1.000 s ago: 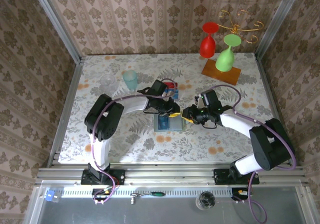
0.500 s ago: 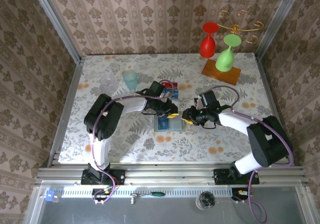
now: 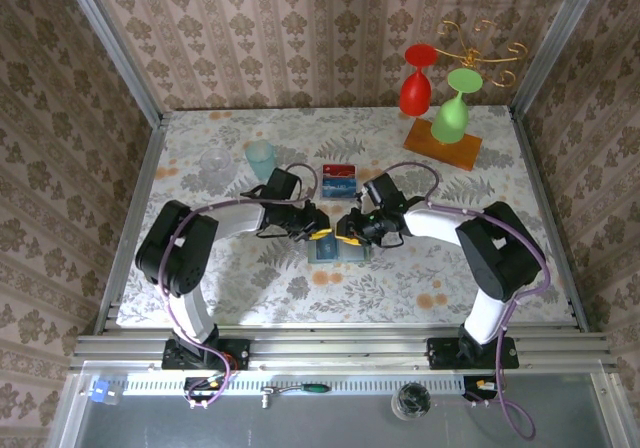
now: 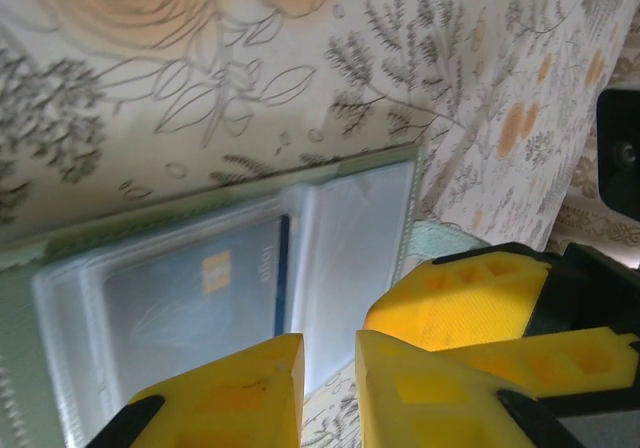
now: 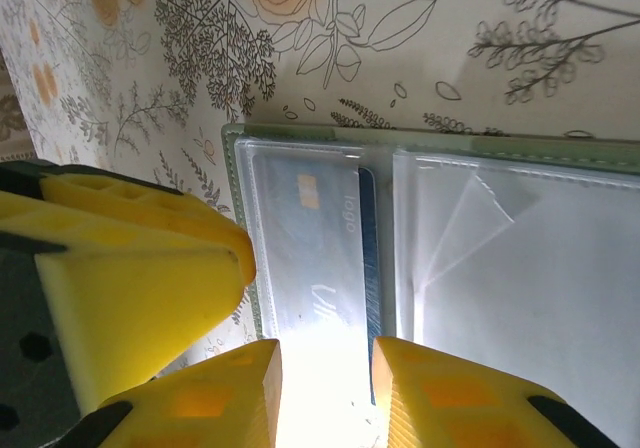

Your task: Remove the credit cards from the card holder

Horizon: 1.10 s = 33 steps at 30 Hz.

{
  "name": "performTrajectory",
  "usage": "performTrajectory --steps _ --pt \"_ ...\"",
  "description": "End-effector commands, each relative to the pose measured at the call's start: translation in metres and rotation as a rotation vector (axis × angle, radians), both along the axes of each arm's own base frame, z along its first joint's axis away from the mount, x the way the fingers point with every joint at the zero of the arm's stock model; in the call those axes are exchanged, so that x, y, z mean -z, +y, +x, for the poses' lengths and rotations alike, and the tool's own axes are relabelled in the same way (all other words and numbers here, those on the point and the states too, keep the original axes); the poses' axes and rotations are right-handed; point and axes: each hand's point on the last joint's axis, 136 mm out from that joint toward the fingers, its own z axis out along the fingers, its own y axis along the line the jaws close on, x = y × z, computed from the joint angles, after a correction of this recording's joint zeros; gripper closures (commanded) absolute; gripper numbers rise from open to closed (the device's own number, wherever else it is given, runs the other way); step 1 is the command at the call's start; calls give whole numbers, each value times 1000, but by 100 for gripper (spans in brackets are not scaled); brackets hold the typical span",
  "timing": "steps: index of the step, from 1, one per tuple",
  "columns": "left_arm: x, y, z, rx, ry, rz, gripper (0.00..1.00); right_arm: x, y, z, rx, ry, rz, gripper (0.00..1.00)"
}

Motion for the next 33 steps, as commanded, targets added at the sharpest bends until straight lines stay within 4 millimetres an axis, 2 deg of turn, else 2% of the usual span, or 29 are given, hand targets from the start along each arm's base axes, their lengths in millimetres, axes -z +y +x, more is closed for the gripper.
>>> performTrajectory --steps 1,5,11,14,18,28,33 --pt "-4 7 2 -19 -17 0 79 5 7 -2 -28 26 -6 70" --pt "2 12 -1 -16 -8 21 80 16 4 -4 -37 42 -47 70" --pt "4 17 -2 -14 -7 40 80 44 -21 -13 -44 64 -212 71" --pt "4 17 -2 -12 -5 44 80 51 -25 -15 -58 79 -245 71" --pt "4 18 -2 -7 -7 52 80 43 -22 -12 -62 53 -226 71" --pt "11 33 -8 1 -19 139 83 -2 0 1 -57 -30 -87 70" --pt "17 36 -10 9 -17 160 88 -6 8 3 -59 -22 -37 70"
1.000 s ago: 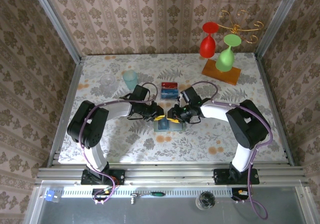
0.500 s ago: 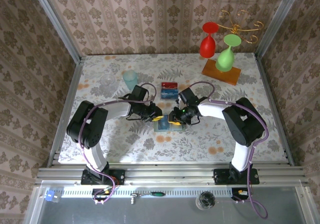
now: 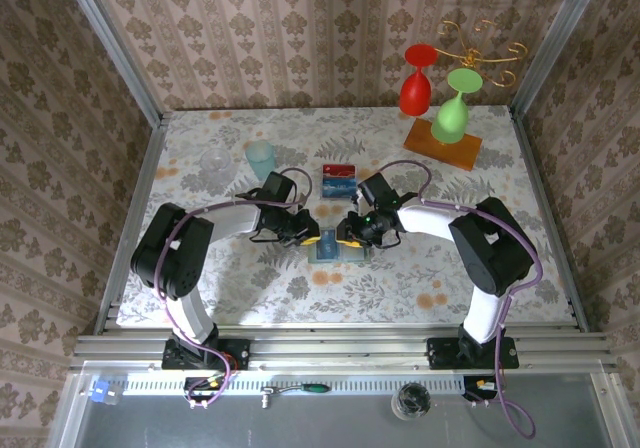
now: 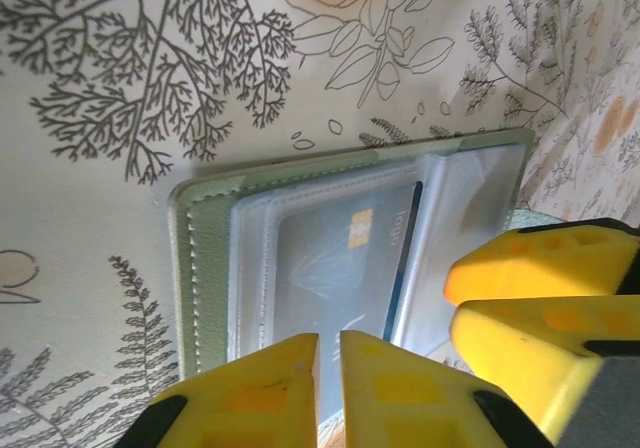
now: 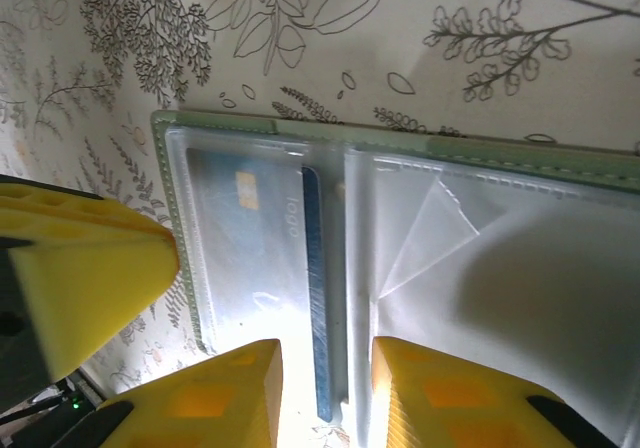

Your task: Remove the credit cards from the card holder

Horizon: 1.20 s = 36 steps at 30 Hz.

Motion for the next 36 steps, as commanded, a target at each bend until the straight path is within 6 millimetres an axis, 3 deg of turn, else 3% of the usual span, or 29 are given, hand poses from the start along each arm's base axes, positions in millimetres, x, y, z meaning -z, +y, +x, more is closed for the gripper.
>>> performTrajectory --steps 1,11,23,36 --pt "0 9 -2 12 -13 32 89 -19 13 7 -2 -16 72 70" --pt "13 14 -7 24 10 65 96 -13 23 8 -15 8 92 71" --pt "22 20 -12 31 25 99 98 -4 33 7 -37 29 97 71" --pt "25 21 -13 33 32 104 98 16 23 1 -44 62 8 74"
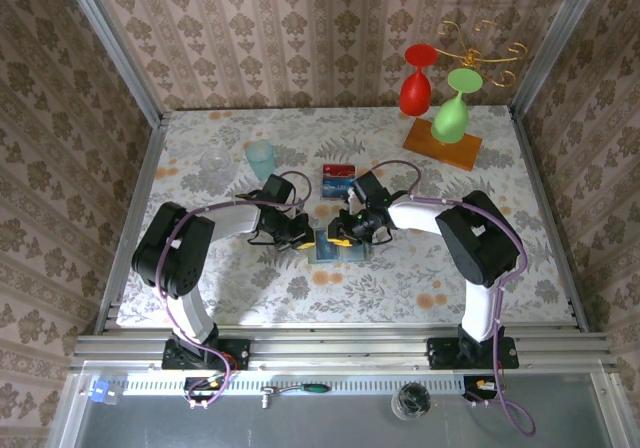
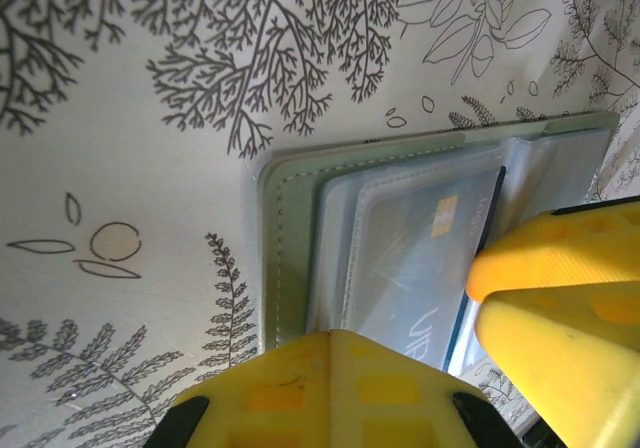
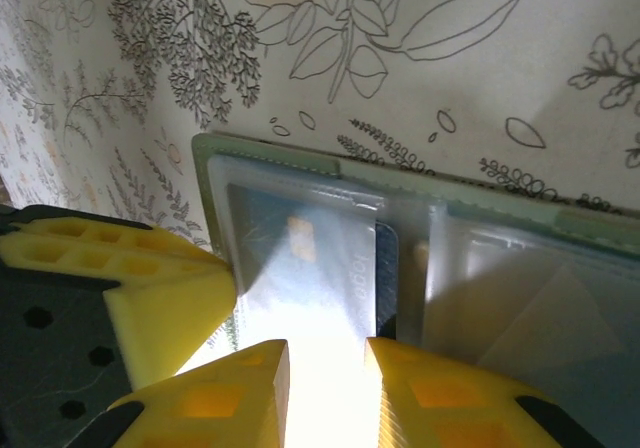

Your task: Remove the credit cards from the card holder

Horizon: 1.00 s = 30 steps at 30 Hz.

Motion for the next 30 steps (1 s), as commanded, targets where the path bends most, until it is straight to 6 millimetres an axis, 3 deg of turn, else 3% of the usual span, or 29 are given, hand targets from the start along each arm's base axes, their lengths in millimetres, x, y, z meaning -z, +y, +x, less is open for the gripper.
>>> performTrajectory --steps 1,7,14,30 --pt "11 8 -7 11 27 35 98 8 -4 -5 -19 11 -61 74" --pt "14 9 -8 11 34 39 98 6 -18 -5 -29 -21 -151 74" --pt "12 9 -7 12 31 38 99 -5 -19 -2 -32 -52 -156 74" --pt "-24 -6 3 19 -33 -16 99 -21 -21 -3 -21 -80 -143 73"
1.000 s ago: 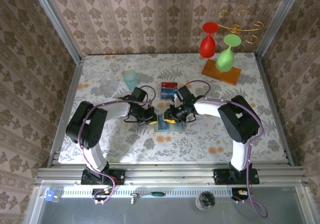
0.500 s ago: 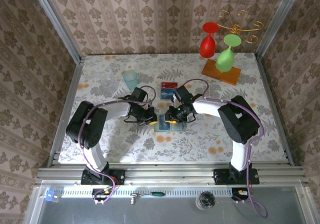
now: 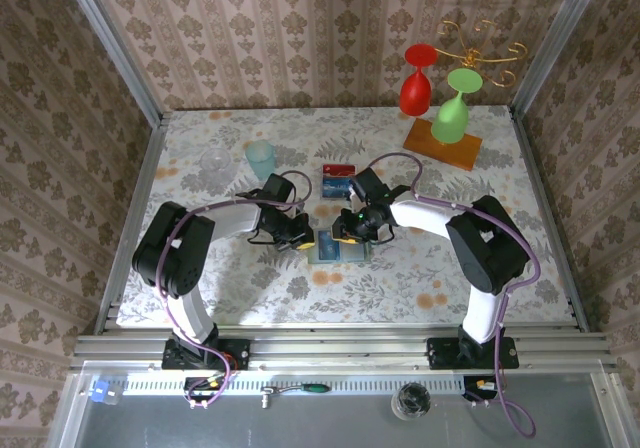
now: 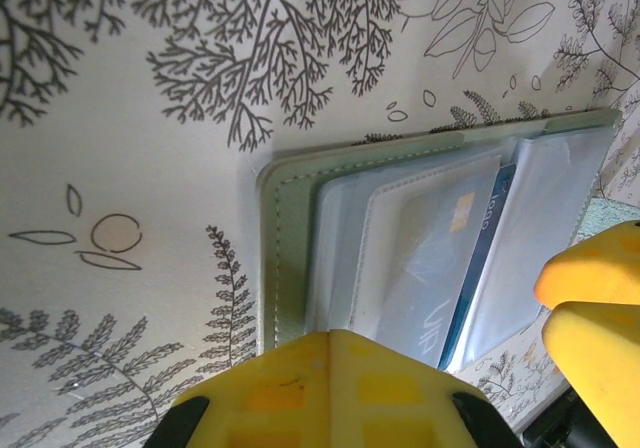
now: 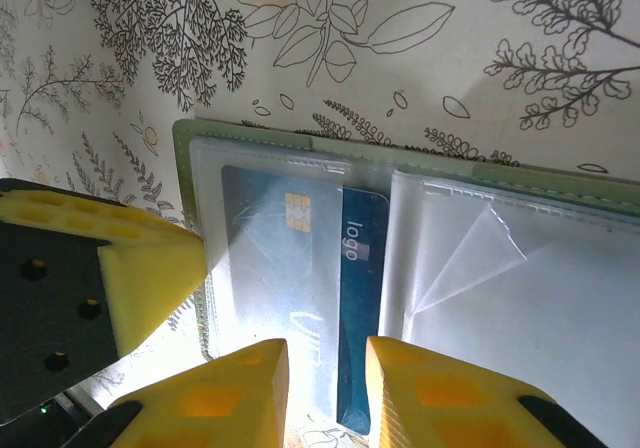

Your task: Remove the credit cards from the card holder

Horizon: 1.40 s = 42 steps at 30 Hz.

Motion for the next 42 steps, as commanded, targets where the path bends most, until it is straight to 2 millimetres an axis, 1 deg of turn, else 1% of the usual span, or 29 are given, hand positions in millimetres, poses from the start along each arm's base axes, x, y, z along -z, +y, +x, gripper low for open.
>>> performTrajectory --steps 1,4,9,13,17,27,34,39,42 --pt "-23 -8 4 15 -42 -26 99 -6 -2 -2 4 -5 -3 73" --pt "-24 -12 3 23 -46 -27 99 -5 1 -2 5 1 16 73" --pt "-21 -14 2 26 -45 -19 100 -3 1 -3 6 8 19 73" --pt "-14 -17 -1 37 -24 -22 100 0 1 -3 7 15 20 73" --pt "-5 -13 -5 35 -5 3 100 3 2 -4 8 25 25 73" --pt "8 -12 -7 34 17 18 100 11 3 -7 8 48 30 72" --pt "13 -8 -11 34 36 37 100 23 2 -9 10 75 15 72" --pt "14 -7 -11 36 37 41 100 27 -1 -10 12 80 5 72" --pt "14 -8 -11 36 37 41 100 27 5 -11 6 86 45 74"
